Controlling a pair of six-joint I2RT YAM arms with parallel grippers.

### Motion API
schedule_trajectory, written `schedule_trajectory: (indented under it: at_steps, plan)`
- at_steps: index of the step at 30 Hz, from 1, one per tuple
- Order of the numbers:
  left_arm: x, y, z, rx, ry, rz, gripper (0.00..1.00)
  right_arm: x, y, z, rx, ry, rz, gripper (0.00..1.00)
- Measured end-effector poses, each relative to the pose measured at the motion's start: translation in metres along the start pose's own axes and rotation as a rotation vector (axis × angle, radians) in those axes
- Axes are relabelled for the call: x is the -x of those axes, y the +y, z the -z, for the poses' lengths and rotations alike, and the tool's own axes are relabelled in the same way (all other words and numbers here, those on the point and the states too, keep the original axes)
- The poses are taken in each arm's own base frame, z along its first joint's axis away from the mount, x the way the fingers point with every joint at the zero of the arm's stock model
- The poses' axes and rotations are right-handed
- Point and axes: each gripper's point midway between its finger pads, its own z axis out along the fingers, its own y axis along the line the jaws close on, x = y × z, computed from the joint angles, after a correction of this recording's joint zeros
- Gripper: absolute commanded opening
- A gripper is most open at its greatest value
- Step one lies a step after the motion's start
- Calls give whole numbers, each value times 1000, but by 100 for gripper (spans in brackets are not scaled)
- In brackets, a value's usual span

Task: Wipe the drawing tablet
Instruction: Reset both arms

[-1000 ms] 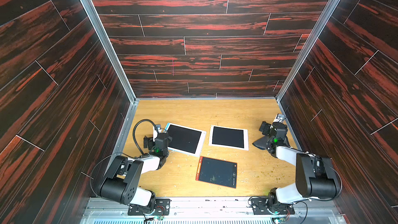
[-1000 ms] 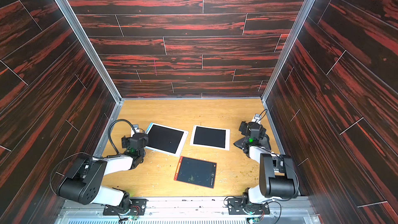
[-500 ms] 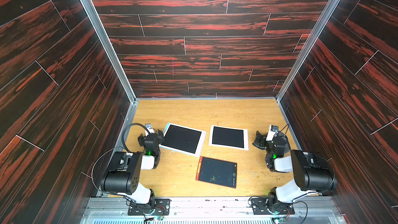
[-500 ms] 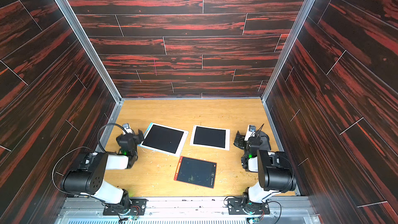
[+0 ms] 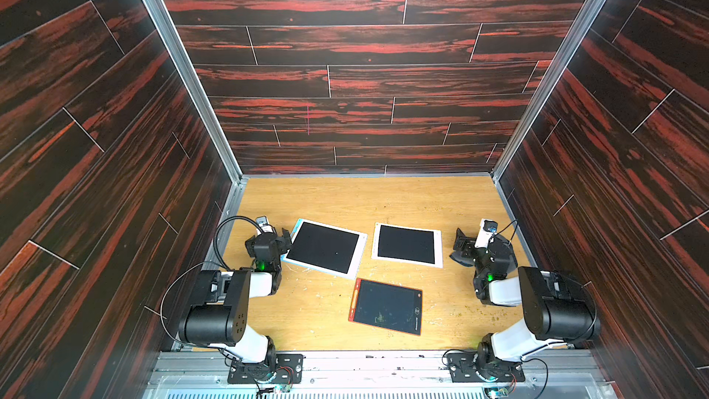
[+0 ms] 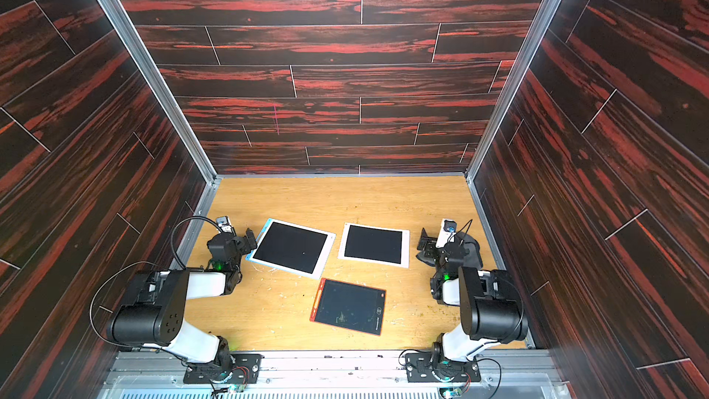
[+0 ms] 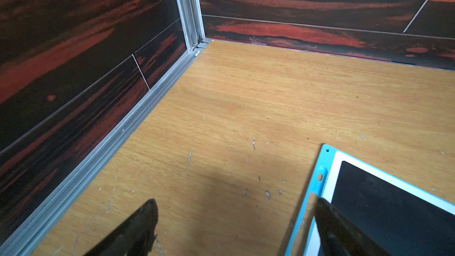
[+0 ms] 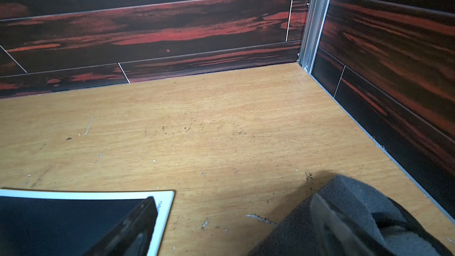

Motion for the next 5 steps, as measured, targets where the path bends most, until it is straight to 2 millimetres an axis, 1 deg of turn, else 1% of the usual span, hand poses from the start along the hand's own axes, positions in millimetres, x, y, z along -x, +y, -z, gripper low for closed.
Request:
schedule_trajectory:
  at_steps: [5]
  plan:
    - [0,0,0,-1,0,0,100,1,0,0,9,0,-2,99]
